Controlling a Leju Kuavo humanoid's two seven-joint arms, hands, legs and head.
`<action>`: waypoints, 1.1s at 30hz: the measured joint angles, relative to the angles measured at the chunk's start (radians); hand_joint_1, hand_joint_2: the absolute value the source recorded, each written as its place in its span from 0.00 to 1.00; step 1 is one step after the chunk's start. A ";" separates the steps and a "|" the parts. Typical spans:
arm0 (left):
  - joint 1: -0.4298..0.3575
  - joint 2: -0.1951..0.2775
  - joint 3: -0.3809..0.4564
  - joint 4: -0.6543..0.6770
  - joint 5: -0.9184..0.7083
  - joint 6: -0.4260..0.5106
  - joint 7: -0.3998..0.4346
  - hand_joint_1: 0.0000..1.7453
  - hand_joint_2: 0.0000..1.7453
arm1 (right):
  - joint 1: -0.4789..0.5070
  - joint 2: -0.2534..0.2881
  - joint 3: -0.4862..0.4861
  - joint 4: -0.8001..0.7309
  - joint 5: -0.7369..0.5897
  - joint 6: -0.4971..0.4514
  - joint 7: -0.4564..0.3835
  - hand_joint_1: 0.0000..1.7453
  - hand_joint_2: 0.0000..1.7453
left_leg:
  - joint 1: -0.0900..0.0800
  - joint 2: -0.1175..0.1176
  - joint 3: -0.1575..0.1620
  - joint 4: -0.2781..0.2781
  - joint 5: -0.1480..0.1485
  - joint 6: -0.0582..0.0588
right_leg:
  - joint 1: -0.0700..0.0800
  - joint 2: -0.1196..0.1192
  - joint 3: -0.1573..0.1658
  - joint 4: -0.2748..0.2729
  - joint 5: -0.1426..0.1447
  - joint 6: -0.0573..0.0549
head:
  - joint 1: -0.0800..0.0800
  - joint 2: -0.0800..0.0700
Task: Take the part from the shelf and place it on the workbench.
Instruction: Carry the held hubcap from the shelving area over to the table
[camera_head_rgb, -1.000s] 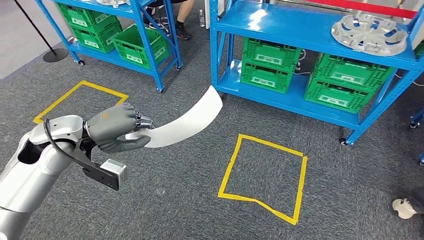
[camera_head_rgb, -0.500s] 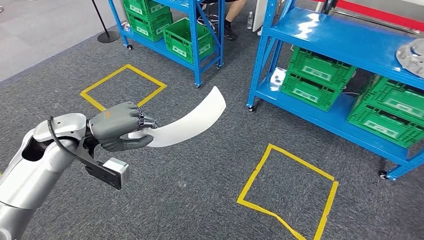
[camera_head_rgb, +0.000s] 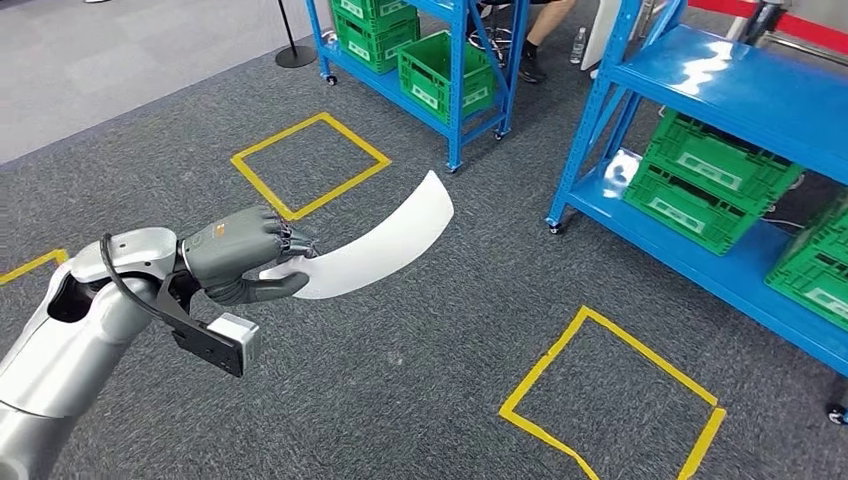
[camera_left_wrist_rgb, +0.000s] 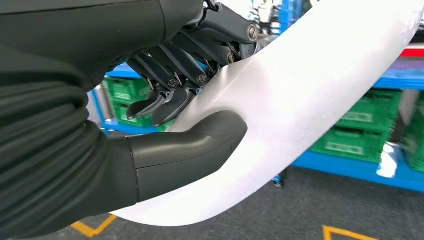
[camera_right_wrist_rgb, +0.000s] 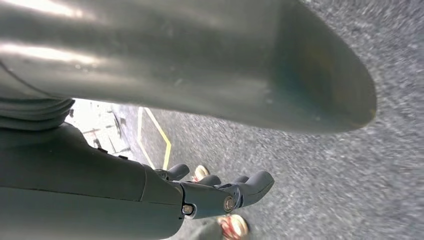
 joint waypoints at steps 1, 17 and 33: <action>-0.004 -0.002 0.000 0.000 -0.003 0.002 0.001 1.00 1.00 | -0.001 0.000 -0.001 0.000 0.000 -0.001 0.000 0.00 0.00 | -0.005 0.010 0.015 -0.029 0.005 0.007 | 0.002 -0.010 0.002 0.000 -0.002 0.005 | 0.001 0.000; -0.024 -0.018 0.005 0.006 -0.016 0.024 -0.008 1.00 1.00 | 0.002 0.000 -0.009 0.000 0.002 -0.004 -0.005 0.00 0.00 | 0.003 -0.194 -0.001 -0.027 0.016 0.017 | -0.015 0.170 -0.030 0.022 0.006 0.034 | 0.008 0.000; -0.001 0.007 0.016 0.005 -0.016 0.042 -0.009 1.00 1.00 | -0.002 0.001 -0.009 0.000 0.009 -0.004 -0.002 0.00 0.00 | -0.007 0.009 0.020 -0.032 -0.001 0.010 | 0.001 -0.036 -0.001 0.006 -0.001 0.013 | 0.001 0.000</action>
